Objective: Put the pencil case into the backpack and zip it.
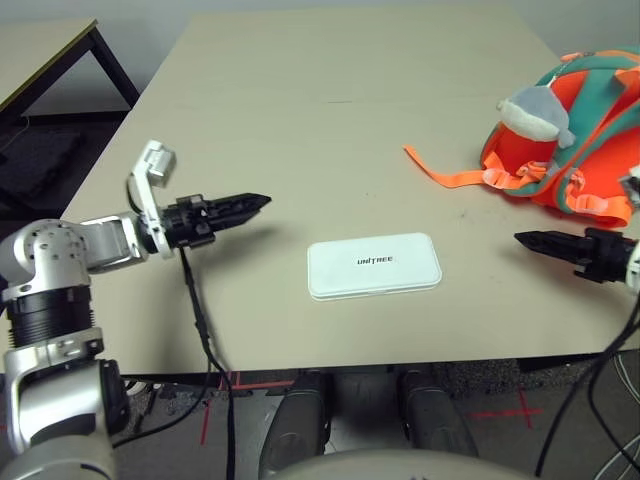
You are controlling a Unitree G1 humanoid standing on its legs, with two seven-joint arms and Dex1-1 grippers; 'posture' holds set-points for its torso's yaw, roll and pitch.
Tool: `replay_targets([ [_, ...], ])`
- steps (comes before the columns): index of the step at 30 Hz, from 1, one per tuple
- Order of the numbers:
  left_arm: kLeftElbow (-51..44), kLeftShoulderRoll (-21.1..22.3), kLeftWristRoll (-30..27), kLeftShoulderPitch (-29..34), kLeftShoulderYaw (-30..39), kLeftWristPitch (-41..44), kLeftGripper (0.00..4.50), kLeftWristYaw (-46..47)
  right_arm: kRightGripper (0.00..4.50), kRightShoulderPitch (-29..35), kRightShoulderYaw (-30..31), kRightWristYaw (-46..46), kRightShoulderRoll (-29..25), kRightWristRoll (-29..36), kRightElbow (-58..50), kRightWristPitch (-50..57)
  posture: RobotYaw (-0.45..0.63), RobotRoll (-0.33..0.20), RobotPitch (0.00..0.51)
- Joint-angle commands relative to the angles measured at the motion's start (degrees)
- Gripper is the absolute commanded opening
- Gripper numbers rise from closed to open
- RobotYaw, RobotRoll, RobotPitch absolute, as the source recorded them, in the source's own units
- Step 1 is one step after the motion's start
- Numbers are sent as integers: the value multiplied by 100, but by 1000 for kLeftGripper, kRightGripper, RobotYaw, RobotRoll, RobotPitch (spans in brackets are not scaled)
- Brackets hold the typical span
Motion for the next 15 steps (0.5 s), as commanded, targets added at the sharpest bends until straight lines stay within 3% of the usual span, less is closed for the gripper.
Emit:
replay_targets([
  [1, -69, -84, -104, 198, -272, 400, 4500, 18, 1058, -82, 438, -262, 79, -425, 108, 36, 65, 0, 96],
  [4, 11, -127, -173, 246, -505, 413, 4500, 6, 78, -190, 688, -372, 197, -697, 213, -18, 62, 0, 96],
  [11, 204, -355, 69, 138, -749, 387, 4500, 57, 32, -437, 1002, -347, 458, -999, 234, -45, 60, 0, 102],
  [15, 466, -740, 342, -56, -881, 351, 4500, 231, 32, -495, 1357, -384, 644, -1199, 130, -30, 49, 0, 106],
])
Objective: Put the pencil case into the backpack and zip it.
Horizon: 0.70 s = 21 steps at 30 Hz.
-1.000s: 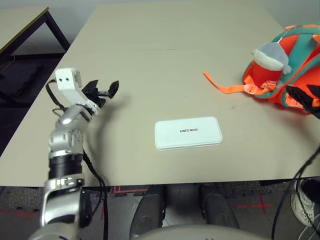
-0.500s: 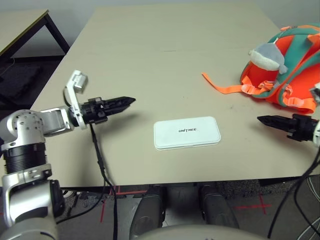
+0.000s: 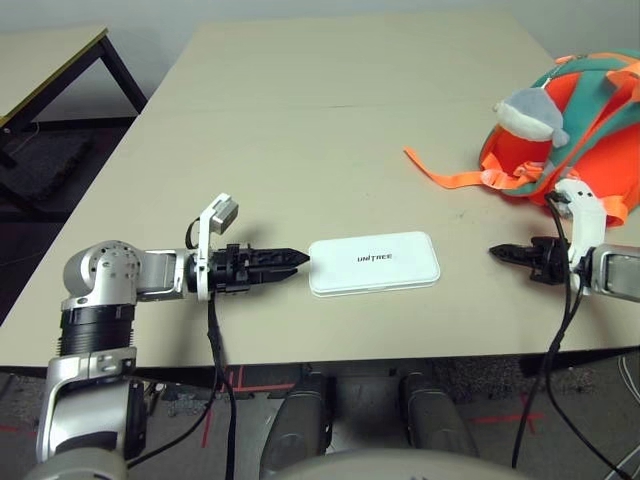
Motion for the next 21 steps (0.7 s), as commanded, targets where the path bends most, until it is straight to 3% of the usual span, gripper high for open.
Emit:
replay_targets([
  [1, 214, -260, 243, -80, -138, 68, 4500, 170, 32, -22, 363, -30, 177, -168, -131, 33, 46, 0, 107],
  [10, 161, -447, 491, -69, -111, 71, 4500, 284, 32, -269, 829, 36, 485, -326, -336, 187, 47, 0, 107],
  [21, 324, -4, 695, -41, -4, -171, 4500, 140, 32, -395, 1009, 163, 563, -504, -284, 146, 66, 0, 113],
])
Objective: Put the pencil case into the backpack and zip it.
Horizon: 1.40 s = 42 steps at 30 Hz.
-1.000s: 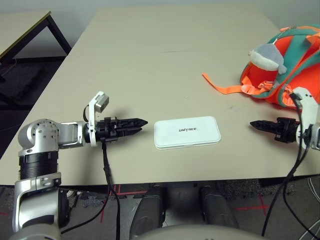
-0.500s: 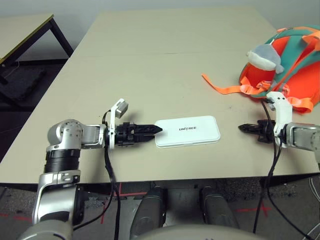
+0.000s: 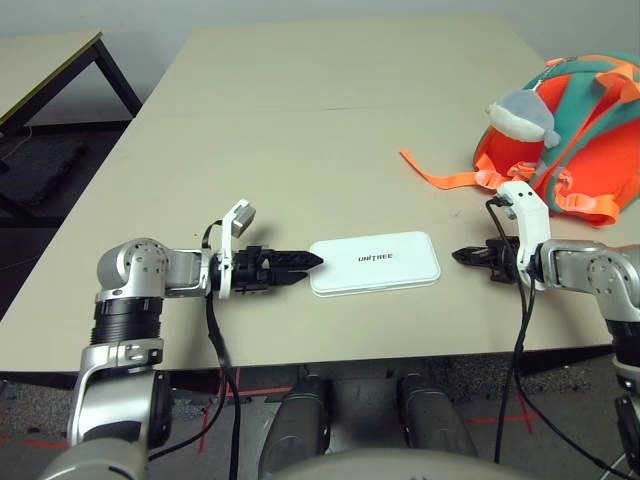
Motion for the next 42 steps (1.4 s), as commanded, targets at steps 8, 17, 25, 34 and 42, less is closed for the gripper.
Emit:
replay_targets([
  [8, 204, -210, 256, 128, -180, -279, 4500, -44, 32, -48, 246, 60, 149, -1, -254, 319, 58, 0, 119],
  [17, 253, -389, 391, 71, -367, -298, 4500, -144, 32, -272, 412, -37, 463, -23, -489, 645, 51, 0, 120],
  [25, 175, -368, 437, 125, -682, -212, 4500, -337, 32, -385, 507, -88, 735, -111, -462, 656, 55, 0, 120],
  [34, 180, -321, 487, 157, -781, -326, 4500, -500, 32, -435, 509, -125, 945, -173, -471, 639, 57, 0, 121],
  [42, 119, -299, 509, 219, -866, -318, 3020, -686, 0, -464, 369, -179, 1021, -235, -419, 507, 54, 0, 126],
])
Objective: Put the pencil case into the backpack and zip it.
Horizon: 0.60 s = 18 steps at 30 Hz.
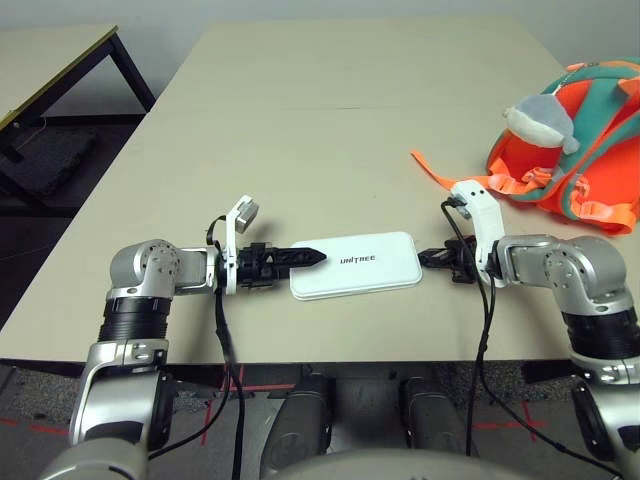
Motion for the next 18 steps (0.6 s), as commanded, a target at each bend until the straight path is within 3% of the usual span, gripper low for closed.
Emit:
replay_targets([
  [1, 4, -56, 32, 191, -337, 125, 2681, -78, 0, -44, -71, -71, 93, -49, -8, -110, 54, 0, 126],
  [5, -230, -29, -46, 261, -396, 121, 1832, -234, 0, -8, -390, -236, 112, -155, 4, -385, 56, 0, 129],
  [6, -300, -26, -77, 267, -378, 122, 1682, -260, 196, -3, -542, -334, 126, -199, -5, -473, 57, 0, 129],
  [8, -474, -12, -162, 263, -283, 72, 1441, -306, 631, 17, -929, -621, 143, -331, -115, -743, 59, 0, 132],
  [11, -699, -13, -299, 220, -44, 72, 1421, -302, 1504, 59, -1493, -1107, 165, -521, -414, -991, 53, 0, 134],
  [14, -889, 29, -385, 127, 231, 31, 1421, -240, 2442, 229, -1903, -1317, -246, -620, -1148, -776, 48, 0, 136],
  [18, -877, 168, -418, -49, 435, -67, 1419, -194, 3577, 254, -2276, -1164, -1228, -449, -1920, 200, 23, 0, 137],
])
